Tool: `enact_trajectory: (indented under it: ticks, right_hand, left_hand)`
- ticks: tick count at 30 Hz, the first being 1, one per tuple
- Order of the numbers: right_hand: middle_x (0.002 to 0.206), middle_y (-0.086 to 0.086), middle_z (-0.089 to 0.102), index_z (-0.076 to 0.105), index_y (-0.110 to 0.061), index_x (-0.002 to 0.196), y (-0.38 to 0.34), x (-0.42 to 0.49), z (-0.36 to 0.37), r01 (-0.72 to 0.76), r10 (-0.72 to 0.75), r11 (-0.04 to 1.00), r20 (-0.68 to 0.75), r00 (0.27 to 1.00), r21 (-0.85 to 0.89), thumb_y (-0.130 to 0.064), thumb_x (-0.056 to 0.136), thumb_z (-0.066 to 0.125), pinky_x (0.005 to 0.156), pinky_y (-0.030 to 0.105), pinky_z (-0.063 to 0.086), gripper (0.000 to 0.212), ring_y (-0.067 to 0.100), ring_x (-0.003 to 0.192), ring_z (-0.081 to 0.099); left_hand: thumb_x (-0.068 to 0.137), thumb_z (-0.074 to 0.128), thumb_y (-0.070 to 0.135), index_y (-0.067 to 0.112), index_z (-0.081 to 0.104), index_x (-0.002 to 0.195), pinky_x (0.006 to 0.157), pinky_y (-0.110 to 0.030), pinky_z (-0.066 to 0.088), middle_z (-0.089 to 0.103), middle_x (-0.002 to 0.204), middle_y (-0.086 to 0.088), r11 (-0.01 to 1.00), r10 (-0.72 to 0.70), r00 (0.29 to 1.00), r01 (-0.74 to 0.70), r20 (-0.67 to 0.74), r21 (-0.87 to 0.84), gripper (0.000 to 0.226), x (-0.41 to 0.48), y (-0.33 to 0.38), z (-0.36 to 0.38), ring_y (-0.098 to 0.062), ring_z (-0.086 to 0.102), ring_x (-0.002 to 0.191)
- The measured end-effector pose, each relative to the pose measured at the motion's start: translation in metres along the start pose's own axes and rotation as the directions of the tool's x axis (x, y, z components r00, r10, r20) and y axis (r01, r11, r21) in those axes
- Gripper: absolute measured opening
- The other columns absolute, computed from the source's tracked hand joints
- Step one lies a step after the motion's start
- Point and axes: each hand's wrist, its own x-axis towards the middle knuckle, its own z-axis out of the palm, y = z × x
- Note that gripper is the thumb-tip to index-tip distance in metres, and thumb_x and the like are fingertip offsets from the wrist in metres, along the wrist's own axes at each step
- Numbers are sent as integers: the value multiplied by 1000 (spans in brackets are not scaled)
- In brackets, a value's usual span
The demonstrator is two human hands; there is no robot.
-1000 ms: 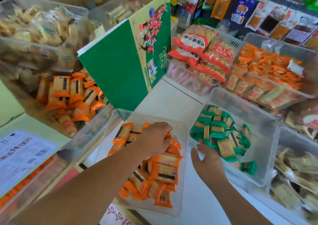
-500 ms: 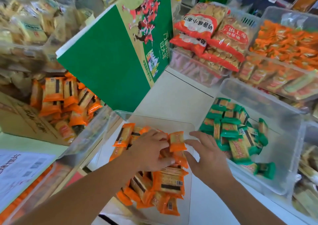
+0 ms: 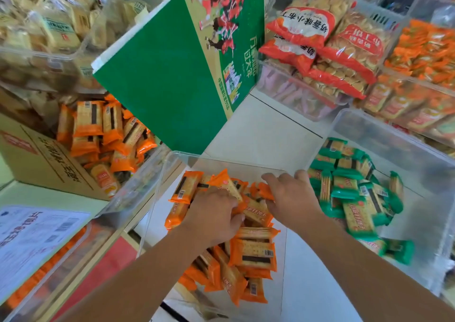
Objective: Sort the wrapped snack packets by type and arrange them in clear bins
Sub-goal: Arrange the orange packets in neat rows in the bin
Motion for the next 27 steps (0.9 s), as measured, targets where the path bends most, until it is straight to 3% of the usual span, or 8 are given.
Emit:
enact_trajectory:
  ticks: [3,6,9,13,15,18,22,27]
  right_hand:
    - [104,-2,68,61,-21,131,6,-12,-19,-62,103,931,-96,990,359,-31,77,75,77,38,52,57,21,93,65]
    - [113,-9,55,60,-22,134,16,-31,-44,-167,278,752,-76,958,638,-25,80,75,80,22,50,56,8,95,57]
    - [109,-15,59,64,-30,121,25,-52,-64,-277,476,562,-30,879,780,-22,76,76,78,4,42,47,-2,97,58]
    - [99,-11,69,63,-37,110,29,-70,-75,-376,621,335,98,778,864,-18,78,77,65,11,46,40,1,83,64]
    - [98,-11,69,64,-36,110,30,-75,-75,-392,634,296,128,763,871,-17,79,78,62,10,47,39,0,81,64]
    - [104,-15,69,64,-39,113,30,-80,-70,-429,624,281,176,761,858,-19,78,78,77,25,55,43,4,90,66]
    - [101,-14,72,64,-39,112,33,-81,-69,-459,631,230,228,741,858,-20,80,78,79,34,59,40,8,89,69]
    - [101,-12,71,63,-43,109,36,-74,-73,-434,605,236,218,766,869,-20,81,78,70,17,51,38,0,85,66]
  left_hand:
    - [97,51,49,22,70,94,87,-38,51,60,96,5,989,54,990,-72,-132,-128,33,6,-13,3,-17,52,103]
    - [99,56,32,19,72,99,87,-36,51,63,104,4,966,131,968,-173,-214,-192,21,25,-12,-5,-18,54,104]
    - [99,58,26,17,71,110,92,-39,50,63,114,2,941,236,970,-242,-53,-235,19,59,6,-5,-21,58,109]
    - [95,58,59,28,48,148,105,-39,44,53,147,3,981,183,937,-155,296,-116,62,93,22,1,-25,51,133]
    - [90,53,74,32,42,151,104,-39,41,53,150,3,984,168,919,-178,356,-3,75,101,27,-1,-26,51,134]
    - [87,45,85,32,33,157,111,-44,37,48,154,0,980,159,897,-195,413,46,88,104,33,-2,-28,46,139]
    - [72,46,97,33,31,158,116,-46,32,39,157,0,992,130,870,-110,477,-69,108,97,29,-8,-29,36,144]
    - [62,77,82,27,37,151,103,-38,41,48,141,1,972,232,868,-229,440,-59,111,72,30,-18,-24,43,129]
